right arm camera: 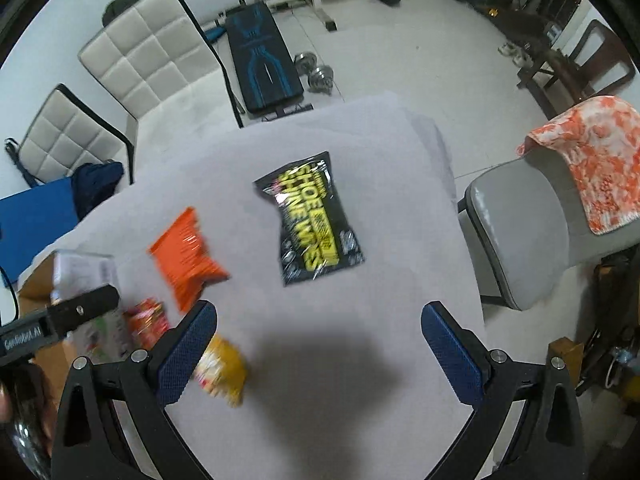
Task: Organize soft objects
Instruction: 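Grasp the orange pouch with the left tool while the right tool grasps the black shoe-wipes pack, then carry both packs into the box and open both tools, then grasp the red candy pack with the left tool while the right tool grasps the yellow chip bag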
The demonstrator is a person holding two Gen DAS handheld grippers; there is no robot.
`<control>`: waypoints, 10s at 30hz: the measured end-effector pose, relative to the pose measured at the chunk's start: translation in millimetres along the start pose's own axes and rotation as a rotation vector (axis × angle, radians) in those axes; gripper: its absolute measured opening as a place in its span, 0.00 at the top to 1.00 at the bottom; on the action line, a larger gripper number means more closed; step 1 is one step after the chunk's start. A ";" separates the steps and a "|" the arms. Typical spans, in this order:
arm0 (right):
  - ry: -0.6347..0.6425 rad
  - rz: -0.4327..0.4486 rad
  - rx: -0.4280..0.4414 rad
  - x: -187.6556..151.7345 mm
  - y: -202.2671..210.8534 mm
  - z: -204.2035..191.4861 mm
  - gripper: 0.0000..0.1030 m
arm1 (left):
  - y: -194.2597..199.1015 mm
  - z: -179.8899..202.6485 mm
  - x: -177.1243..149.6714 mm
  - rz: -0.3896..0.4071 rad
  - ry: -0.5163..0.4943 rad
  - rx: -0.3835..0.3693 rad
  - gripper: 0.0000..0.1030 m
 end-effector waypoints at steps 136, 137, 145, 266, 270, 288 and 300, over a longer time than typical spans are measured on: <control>0.357 -0.272 -0.017 -206.7 -47.2 -398.2 0.32 | 125.5 -366.7 -38.1 0.010 0.089 0.257 0.59; 0.358 -0.270 -0.013 -206.3 -45.6 -399.9 0.28 | 127.1 -366.9 -37.9 0.010 0.087 0.258 0.59; 0.357 -0.224 0.008 -197.9 -21.1 -408.0 0.08 | 137.6 -370.6 -35.7 0.018 0.095 0.249 0.50; 0.051 -0.309 -0.022 -133.6 -127.8 15.4 0.51 | -90.3 -31.7 -156.4 -0.009 -0.029 0.278 0.51; 0.119 -0.350 -0.008 -160.5 -124.3 7.5 0.51 | -93.9 -23.8 -191.7 -0.055 -0.042 0.228 0.52; 0.087 -0.313 -0.034 -178.2 -120.7 6.8 0.47 | -87.5 -21.1 -161.4 -0.100 -0.004 0.239 0.48; 0.067 -0.324 -0.049 -167.8 -137.2 13.8 0.46 | -82.0 -38.3 -127.1 -0.065 -0.006 0.236 0.54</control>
Point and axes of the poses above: each gripper's, at about its wrist camera, not at the fingertips, and y roughly against the way its jaws point, z to its right, x to its top, the point moved 8 cm from there along -y, roughly the way its jaws point, and after that the axes turned 11 degrees about -x, right-handed, at the moved point
